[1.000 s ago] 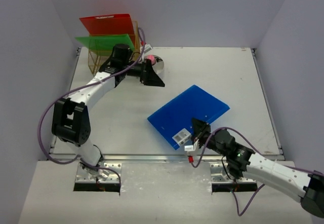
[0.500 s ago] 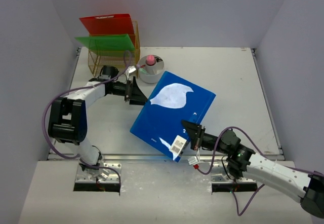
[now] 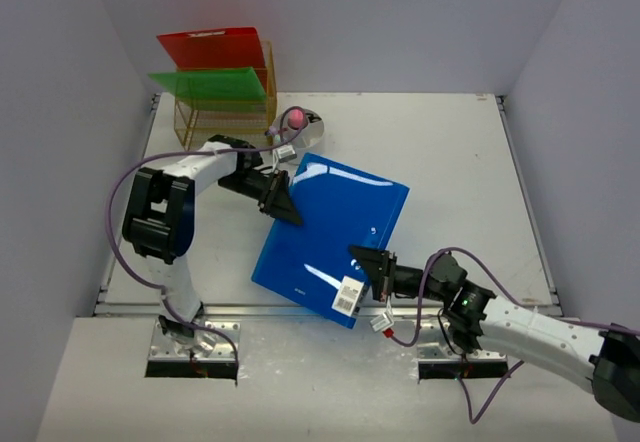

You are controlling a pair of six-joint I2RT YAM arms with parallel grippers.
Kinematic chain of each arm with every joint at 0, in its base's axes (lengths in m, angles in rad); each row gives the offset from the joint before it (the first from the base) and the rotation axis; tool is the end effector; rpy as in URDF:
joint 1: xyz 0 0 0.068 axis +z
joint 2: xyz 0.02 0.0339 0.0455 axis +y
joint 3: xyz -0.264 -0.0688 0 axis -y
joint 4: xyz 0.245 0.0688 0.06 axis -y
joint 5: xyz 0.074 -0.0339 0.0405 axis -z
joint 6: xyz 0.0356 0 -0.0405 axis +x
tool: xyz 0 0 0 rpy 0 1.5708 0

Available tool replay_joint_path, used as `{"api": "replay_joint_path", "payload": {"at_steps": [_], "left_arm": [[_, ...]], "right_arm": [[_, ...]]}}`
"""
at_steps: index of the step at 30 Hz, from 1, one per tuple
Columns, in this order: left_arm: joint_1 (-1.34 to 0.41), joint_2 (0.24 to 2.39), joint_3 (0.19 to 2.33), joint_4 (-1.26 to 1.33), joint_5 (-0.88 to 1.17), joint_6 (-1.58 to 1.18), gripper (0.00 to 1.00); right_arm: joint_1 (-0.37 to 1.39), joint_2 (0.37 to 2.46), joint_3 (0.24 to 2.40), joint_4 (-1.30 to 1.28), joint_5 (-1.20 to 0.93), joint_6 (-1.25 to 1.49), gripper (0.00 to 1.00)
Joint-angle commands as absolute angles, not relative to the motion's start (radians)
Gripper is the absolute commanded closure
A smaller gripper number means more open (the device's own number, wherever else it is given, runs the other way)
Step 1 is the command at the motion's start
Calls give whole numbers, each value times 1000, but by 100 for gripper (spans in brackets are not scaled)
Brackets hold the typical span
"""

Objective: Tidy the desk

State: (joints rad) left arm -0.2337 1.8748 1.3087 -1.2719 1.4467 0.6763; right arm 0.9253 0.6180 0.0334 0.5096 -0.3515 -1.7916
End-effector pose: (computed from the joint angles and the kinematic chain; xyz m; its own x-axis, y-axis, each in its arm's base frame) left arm 0.3005 -0.1078 0.2090 -0.8734 0.2875 -0.3931 0.4109 0.0014 -0.9117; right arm 0.0801 0.1267 0.1732 0.9432 -0.2704 0.1932 0.1655 -0.1220 -0.9786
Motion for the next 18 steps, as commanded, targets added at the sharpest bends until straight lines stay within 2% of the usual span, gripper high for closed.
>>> {"api": "replay_joint_path", "payload": {"at_steps": [1,5,6,7,8,10,12,15,18], "left_arm": [[-270,1766,1356,-1316,1613,834,76],[-314,1699,1369,-1316,1587,838,98],[-322,1683,1366,-1316,1584,836,100],[-326,1671,1364,-1316,1582,835,100],[-324,1665,1364,-1315,1579,837,100],[-312,1634,1373,-1315,1574,845,100],[-266,1609,1391,-1315,1592,863,100],[-181,1586,1428,-1316,1624,870,100],[-126,1569,1442,-1316,1632,873,100]], "right_arm": [[925,625,47,639,-361,-1816,100],[925,639,89,667,-344,-1771,100],[926,649,106,678,-336,-1744,98],[926,656,120,691,-328,-1713,88],[925,658,128,708,-319,-1681,67],[925,651,177,709,-295,-1612,32],[926,618,285,563,-208,-1469,3],[922,622,490,147,-46,-1130,1],[894,617,613,-111,-44,-892,1]]}}
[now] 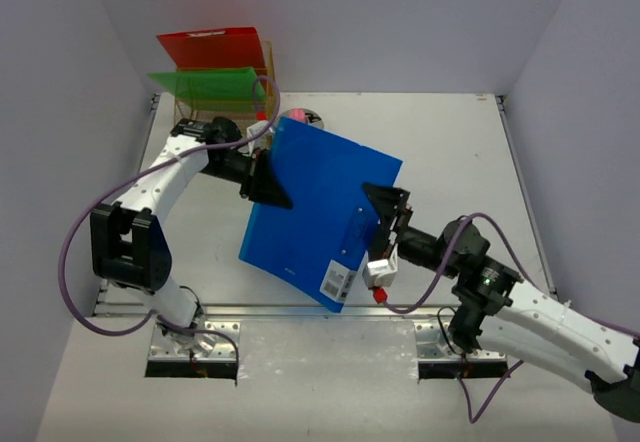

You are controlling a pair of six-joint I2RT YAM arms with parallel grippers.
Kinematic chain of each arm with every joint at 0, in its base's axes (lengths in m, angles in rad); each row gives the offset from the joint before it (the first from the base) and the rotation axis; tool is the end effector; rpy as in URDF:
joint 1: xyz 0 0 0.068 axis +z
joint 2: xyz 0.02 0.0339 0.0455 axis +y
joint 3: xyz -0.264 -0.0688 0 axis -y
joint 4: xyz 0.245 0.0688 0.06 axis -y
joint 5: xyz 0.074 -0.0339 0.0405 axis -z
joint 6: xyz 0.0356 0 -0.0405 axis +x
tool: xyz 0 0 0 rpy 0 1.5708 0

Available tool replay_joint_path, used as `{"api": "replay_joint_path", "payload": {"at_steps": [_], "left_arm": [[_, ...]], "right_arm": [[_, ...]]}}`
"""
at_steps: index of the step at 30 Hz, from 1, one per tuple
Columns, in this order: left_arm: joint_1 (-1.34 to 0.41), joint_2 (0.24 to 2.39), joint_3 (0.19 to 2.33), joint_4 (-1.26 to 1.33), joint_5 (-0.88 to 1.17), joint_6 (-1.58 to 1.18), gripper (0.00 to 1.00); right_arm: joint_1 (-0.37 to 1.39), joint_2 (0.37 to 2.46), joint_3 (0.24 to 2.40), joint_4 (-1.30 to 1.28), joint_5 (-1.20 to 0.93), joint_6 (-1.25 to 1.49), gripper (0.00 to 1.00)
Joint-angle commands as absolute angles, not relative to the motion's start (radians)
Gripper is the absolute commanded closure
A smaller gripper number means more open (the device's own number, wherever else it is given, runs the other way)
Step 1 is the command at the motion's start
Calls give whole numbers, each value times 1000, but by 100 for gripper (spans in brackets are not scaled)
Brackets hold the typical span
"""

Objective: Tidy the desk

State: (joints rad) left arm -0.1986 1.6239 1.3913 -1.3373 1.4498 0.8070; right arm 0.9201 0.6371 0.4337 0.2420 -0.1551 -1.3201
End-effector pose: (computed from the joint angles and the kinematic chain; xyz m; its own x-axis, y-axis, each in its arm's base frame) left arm 0.2737 -0.0911 0.3007 -0.6602 0.2218 -0.7176 0.7251 -0.0608 -0.6860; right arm 0.0980 0.1378 0.2840 0.8579 -0.4532 -0.2421 -0.1956 0.1477 -0.9695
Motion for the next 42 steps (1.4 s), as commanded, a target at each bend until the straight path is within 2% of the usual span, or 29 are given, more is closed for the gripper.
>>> {"api": "replay_joint_path", "payload": {"at_steps": [1,2,5,10,14,15,17,20,29,36,39,42], "left_arm": [[-105,1563,1443,-1316,1631,876,100],[-78,1558,1444,-1316,1629,880,100],[-30,1549,1449,-1316,1642,881,100],[0,1520,1446,-1315,1656,898,100],[23,1468,1441,-1315,1644,919,100],[31,1453,1445,-1316,1634,925,100],[47,1418,1454,-1315,1620,922,100],[77,1376,1484,-1315,1592,911,100],[148,1264,1464,-1316,1620,888,100],[153,1207,1381,-1316,1650,917,100],[158,1201,1360,-1316,1664,935,100],[176,1205,1347,-1316,1684,960,100]], "right_arm": [[882,593,623,-159,-79,-835,1],[871,552,621,-240,-137,-771,1],[871,514,579,-362,-134,-658,1],[865,497,542,-343,-51,-400,1],[832,613,626,-304,-69,-181,1],[782,645,651,-298,-104,-58,1],[663,745,738,-290,-323,126,1],[549,888,845,-260,-555,270,1],[532,1101,948,82,-843,586,1],[535,1240,956,377,-892,746,2],[541,1278,960,469,-871,791,10],[555,1307,964,548,-842,859,38]]}}
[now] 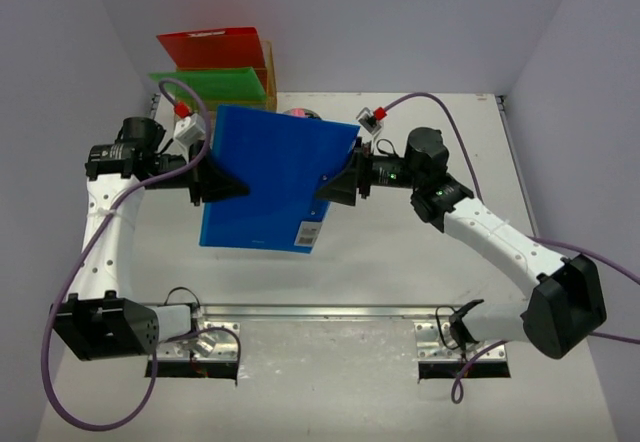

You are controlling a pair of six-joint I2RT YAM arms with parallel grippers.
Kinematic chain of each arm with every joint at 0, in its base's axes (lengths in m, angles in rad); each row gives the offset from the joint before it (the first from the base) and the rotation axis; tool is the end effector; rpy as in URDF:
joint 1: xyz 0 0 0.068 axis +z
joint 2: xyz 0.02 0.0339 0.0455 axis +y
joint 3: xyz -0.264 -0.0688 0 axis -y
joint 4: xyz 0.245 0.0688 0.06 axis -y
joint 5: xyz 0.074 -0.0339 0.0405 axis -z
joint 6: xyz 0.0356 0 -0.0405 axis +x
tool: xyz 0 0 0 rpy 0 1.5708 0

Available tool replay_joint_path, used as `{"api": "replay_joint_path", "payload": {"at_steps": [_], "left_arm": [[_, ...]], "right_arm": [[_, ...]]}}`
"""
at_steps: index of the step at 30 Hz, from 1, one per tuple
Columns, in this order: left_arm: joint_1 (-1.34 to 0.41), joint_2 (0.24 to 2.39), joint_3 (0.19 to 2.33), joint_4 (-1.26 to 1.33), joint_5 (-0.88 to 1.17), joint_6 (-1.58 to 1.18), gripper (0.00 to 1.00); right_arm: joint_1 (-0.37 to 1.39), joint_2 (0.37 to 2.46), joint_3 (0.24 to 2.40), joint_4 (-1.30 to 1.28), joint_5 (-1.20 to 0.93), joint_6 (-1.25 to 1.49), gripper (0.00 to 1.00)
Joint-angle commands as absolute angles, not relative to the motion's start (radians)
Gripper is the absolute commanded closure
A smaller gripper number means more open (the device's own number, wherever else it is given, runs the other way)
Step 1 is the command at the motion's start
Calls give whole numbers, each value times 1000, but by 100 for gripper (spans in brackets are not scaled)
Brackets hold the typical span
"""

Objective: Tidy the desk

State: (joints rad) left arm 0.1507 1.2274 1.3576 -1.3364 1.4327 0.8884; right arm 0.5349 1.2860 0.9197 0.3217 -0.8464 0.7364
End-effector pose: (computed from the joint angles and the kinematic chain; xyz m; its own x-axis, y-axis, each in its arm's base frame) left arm 0.1975 -0.0057 0.3797 -0.3276 0.0583 -0.9430 0.9240 0.2281 -0.3069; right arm 0.2390 0.1726 0.3308 -0.6876 0.1099 -0.7177 -0.7014 0.1551 0.6957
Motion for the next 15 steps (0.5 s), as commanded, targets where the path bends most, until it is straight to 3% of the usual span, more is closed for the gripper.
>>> {"api": "replay_joint_path", "payload": {"at_steps": [1,3,4,7,9,12,15], "left_arm": [[189,1208,1343,-1316,1690,966,100],[212,1210,1333,-1315,1701,976,100],[221,1208,1331,-1316,1701,985,100],[238,1202,1336,-1316,1677,993,94],[255,1200,1370,-1315,1617,999,73],[271,1194,1440,-1247,1495,964,49],[273,1147,1465,-962,1244,657,37]], "right_arm": [[561,1314,973,564,-841,873,52],[572,1324,994,570,-843,871,88],[574,1326,999,565,-836,863,97],[575,1328,1036,538,-849,813,100],[571,1318,1055,491,-885,748,100],[571,1289,1093,399,-935,623,100],[569,1242,1115,224,-962,440,100]]}}
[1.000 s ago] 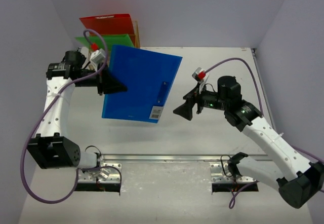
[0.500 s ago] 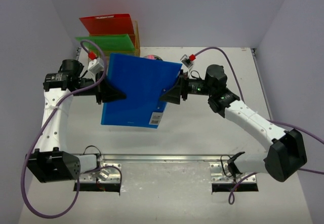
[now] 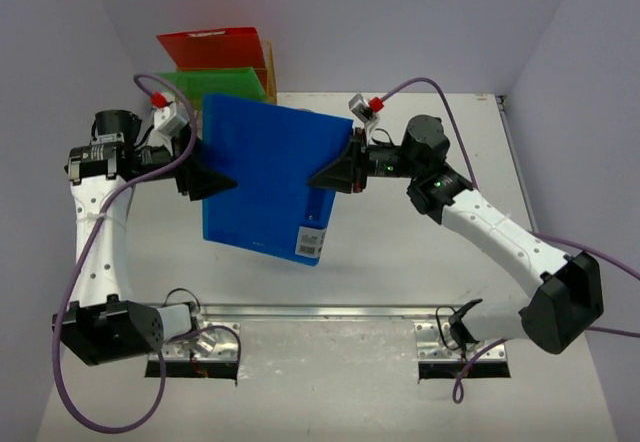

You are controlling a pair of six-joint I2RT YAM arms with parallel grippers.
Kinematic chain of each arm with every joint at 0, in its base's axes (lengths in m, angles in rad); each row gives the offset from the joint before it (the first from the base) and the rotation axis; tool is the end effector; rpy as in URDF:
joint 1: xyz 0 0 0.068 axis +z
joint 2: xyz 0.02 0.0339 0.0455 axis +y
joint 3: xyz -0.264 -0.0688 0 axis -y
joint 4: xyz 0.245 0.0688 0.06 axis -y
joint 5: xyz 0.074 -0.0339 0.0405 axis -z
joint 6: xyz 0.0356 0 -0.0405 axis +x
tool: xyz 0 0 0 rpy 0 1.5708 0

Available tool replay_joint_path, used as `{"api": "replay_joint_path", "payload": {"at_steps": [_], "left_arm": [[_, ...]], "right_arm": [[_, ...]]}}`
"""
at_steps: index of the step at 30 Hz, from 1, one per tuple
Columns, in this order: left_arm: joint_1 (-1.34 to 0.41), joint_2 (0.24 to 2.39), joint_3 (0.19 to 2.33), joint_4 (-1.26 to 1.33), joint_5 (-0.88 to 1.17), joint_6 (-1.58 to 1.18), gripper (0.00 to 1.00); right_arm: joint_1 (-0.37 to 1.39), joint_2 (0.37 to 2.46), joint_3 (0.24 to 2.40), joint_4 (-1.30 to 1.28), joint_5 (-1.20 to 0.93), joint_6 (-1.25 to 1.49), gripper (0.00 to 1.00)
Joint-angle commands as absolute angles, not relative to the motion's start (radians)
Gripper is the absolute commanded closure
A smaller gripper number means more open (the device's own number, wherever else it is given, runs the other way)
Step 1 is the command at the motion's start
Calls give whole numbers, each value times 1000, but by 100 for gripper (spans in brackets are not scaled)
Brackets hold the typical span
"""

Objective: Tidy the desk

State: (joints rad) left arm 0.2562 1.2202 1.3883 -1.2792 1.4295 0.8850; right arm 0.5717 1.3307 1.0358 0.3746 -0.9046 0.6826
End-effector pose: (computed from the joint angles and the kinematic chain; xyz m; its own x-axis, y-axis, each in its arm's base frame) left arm 0.1984 0.0155 0.3908 -0.2478 0.0478 -0.9676 0.9174 0.3325 -0.2185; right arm 0.2412 0.1884 0.3638 -0.5747 0.0938 -0.8130 -0.8131 0.0471 0.5802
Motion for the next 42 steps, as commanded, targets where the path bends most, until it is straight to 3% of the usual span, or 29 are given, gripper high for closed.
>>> {"api": "replay_joint_path", "payload": {"at_steps": [1,4,6,11,12,16,20,27,34,42], "left_arm": [[276,1119,1470,-882,1175,636,31],[279,1056,1480,-727,1011,603,9],[279,1027,1506,-656,980,617,4],[279,1127,1816,-936,1078,930,3],[278,1181,1881,-1089,1090,1007,2],[194,1297,2145,-1314,964,1201,2],[-114,1276,2071,-1316,683,1250,2],[-401,1274,1980,-1318,462,1156,5],[-524,1274,1881,-1318,443,1084,12],[-546,1275,1824,-1211,405,1023,21]], "right_arm": [[569,1220,1118,173,-959,351,100],[569,1170,1107,19,-934,73,100],[569,1143,1094,-67,-905,-88,100],[571,1126,1079,-134,-778,-297,100],[572,1129,1077,-132,-762,-331,100],[607,1166,1105,-149,-689,-409,100],[661,1230,1158,-143,-620,-449,100],[732,1330,1226,-128,-549,-449,100],[733,1363,1249,-109,-509,-460,100],[742,1374,1241,-133,-451,-535,100]]}}
